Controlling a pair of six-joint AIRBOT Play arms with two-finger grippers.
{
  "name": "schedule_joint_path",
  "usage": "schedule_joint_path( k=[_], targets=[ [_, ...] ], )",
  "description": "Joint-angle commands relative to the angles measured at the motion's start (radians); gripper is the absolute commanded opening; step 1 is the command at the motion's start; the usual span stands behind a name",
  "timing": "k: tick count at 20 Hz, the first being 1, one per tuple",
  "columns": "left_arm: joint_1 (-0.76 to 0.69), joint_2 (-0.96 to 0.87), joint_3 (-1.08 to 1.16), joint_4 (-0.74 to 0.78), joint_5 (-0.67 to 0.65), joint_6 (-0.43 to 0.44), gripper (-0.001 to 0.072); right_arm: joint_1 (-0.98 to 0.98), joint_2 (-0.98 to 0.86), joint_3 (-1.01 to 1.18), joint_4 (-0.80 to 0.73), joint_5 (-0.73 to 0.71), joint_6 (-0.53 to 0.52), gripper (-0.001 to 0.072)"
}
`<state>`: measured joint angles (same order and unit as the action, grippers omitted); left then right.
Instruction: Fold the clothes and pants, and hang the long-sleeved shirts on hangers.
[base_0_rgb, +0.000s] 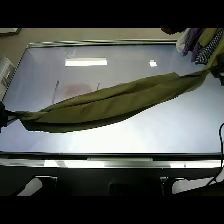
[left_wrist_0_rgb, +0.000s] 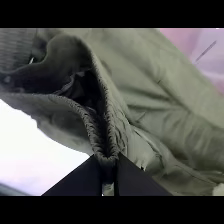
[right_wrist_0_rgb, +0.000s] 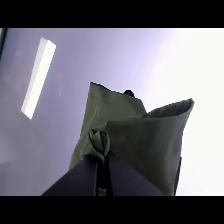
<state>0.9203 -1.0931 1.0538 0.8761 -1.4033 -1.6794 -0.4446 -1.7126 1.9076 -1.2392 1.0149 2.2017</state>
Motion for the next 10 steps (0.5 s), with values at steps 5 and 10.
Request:
schedule_joint_path(
  k=[5, 10],
  targets=[
    [0.019, -0.158, 0.001, -0.181, 0.27, -0.016, 0.0027, 0.071, -0.092, 0.009, -0.008, -0.229, 0.077, 0.0025],
    [-0.034, -0.262, 0.001, -0.22, 0.356, 0.008, 0.0029, 0.129, -0.167, 0.009, -0.01, -0.291, 0.092, 0.0025]
  ],
)
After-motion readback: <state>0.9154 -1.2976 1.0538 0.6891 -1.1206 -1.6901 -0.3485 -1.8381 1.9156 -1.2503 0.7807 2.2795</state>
